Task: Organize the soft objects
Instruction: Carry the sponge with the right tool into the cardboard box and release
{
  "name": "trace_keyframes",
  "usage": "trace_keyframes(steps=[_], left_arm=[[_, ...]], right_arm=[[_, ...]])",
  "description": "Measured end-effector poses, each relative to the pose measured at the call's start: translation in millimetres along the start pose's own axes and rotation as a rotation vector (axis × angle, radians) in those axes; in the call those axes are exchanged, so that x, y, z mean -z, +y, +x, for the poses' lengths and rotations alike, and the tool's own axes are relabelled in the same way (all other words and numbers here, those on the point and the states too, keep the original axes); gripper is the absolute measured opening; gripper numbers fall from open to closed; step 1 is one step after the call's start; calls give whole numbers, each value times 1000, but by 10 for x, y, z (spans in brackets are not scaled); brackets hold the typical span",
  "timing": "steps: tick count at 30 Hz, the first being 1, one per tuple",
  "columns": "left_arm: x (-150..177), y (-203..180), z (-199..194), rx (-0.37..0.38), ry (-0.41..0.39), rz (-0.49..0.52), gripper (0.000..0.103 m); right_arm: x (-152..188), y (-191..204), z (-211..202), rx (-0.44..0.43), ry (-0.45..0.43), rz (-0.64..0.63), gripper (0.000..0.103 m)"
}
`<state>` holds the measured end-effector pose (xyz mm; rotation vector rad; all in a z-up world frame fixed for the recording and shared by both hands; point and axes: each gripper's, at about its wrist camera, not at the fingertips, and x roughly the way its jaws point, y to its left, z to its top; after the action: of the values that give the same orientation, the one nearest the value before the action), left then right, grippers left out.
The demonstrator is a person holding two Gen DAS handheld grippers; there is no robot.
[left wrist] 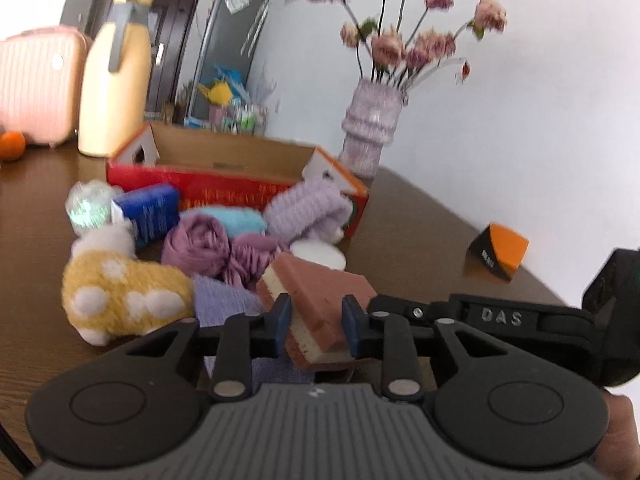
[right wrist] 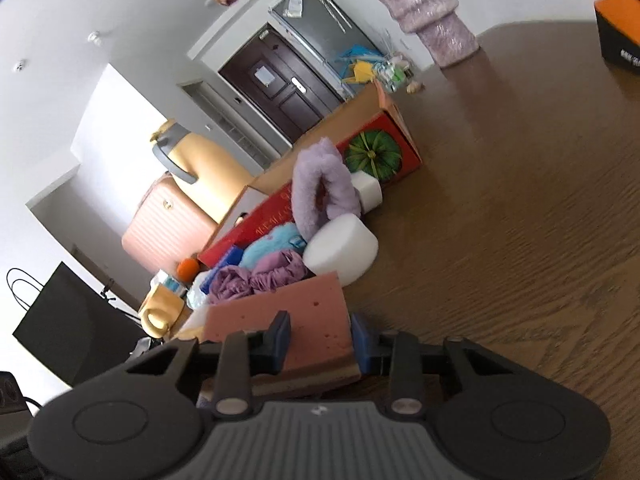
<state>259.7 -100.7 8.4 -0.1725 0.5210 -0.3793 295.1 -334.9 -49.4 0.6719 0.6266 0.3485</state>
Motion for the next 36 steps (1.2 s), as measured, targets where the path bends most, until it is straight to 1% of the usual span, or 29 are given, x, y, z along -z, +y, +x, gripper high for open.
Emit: trace_keyframes(steps=[6, 10, 13, 17, 21, 23, 25, 27, 28, 30, 32, 34, 36], left_arm=[[-107, 28, -386, 16, -106, 20, 24], [-293, 145, -562, 32, -163, 2, 24], [-522, 253, -577, 50, -185, -9, 23], [-830, 388, -455, 33, -215, -1, 23], [-1227, 617, -136, 33, -199, -22, 23], [-1409, 713, 45, 17, -208, -3, 23], [-1598, 832, 265, 7, -197, 0, 23], [-1793, 1031, 546, 11, -174, -42, 23], [-1894, 1142, 718, 14, -145, -72, 23], [-2023, 1332, 1027, 18, -102, -89, 23], [-2120, 1555, 1372, 26, -50, -121, 23], [-2199, 1807, 1713, 19, 5, -180, 23], [-2250, 2051, 2061, 20, 81, -249, 23]], right_arm=[[48, 322, -269, -22, -77, -66, 28], [47, 576, -411, -52, -124, -107, 28], [17, 768, -448, -71, -147, -138, 28], [-156, 1020, -399, -75, -181, -189, 28], [-445, 1265, -154, -59, -185, -255, 28], [-609, 1339, 10, -49, -193, -270, 28], [-808, 1375, 230, -46, -183, -257, 28], [-1011, 1385, 476, -54, -172, -233, 28], [-1152, 1382, 638, -55, -159, -213, 28], [-1383, 1368, 919, -55, -137, -185, 28], [-1620, 1345, 1251, -27, -106, -167, 28], [-1816, 1297, 1603, 0, -60, -142, 28], [-1992, 1211, 1947, 26, -6, -105, 28]])
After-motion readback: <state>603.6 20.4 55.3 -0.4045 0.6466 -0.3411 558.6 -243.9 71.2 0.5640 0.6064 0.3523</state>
